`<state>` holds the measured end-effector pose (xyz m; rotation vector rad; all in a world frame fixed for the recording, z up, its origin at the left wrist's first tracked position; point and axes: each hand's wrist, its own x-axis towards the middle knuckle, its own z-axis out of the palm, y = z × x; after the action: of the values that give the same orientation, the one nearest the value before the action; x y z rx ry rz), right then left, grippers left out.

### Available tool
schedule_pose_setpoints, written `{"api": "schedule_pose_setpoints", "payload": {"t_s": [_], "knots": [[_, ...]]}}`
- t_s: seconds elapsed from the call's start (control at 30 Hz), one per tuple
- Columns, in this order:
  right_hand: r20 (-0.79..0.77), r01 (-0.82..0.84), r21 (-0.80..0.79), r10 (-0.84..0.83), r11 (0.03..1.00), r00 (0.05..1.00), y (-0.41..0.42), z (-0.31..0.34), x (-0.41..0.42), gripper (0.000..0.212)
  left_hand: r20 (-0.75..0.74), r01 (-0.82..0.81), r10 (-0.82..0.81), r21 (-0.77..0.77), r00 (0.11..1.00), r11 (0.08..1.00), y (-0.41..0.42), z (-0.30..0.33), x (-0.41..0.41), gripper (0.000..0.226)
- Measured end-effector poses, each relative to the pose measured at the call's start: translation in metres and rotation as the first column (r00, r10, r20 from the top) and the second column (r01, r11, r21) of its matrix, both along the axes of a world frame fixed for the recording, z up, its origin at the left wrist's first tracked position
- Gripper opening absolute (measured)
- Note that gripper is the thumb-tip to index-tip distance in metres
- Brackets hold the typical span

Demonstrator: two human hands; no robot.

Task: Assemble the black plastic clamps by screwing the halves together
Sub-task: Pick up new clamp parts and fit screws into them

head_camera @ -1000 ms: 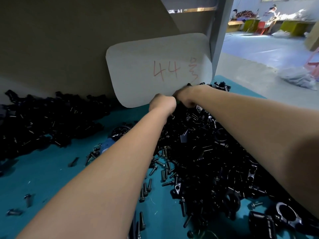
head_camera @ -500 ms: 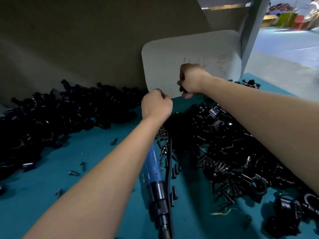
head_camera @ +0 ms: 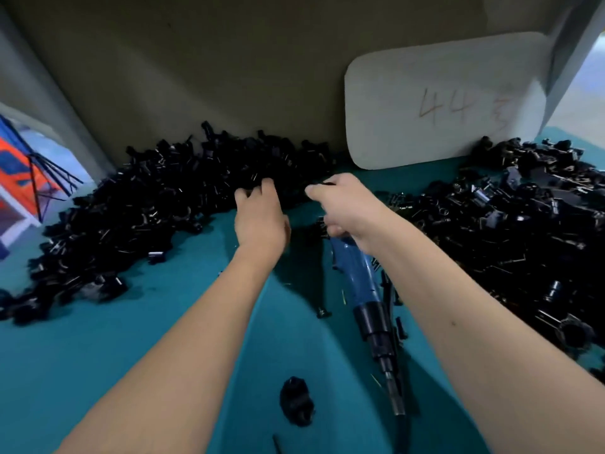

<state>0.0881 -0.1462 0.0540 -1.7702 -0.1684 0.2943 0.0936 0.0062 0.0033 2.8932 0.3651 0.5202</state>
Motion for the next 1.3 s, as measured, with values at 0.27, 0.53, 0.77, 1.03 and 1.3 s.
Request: {"api": "schedule_pose_setpoints", "payload": {"t_s": [0.27,0.53,0.77,1.03,1.3], "knots": [[-0.027,-0.035,0.262,0.043,0.964,0.999,-0.02,-0.007,-0.035,0.007,0.02,0.05,-0.047,-0.142,0.999,0.989,0.014,0.006,-0.007,0.016],[-0.101,0.042,0.405,-0.001,0.913,0.995,-0.028,-0.013,-0.053,0.011,0.045,-0.052,0.063,-0.211,0.997,0.976,0.007,0.005,-0.03,0.014],[0.067,-0.019,0.374,-0.006,0.927,0.998,-0.049,-0.016,-0.059,0.026,0.223,0.233,0.22,-0.972,0.95,-0.022,-0.026,0.011,-0.076,0.018],[0.205,-0.089,0.231,0.041,0.969,0.978,-0.068,-0.021,-0.052,0.023,0.278,0.276,0.017,-0.946,0.961,-0.169,-0.038,-0.008,-0.111,0.038],[0.386,-0.144,0.07,0.106,0.987,0.917,-0.071,-0.025,-0.053,0.032,0.425,0.4,-0.097,-0.894,0.9,-0.203,-0.042,-0.009,-0.112,0.043]]}}
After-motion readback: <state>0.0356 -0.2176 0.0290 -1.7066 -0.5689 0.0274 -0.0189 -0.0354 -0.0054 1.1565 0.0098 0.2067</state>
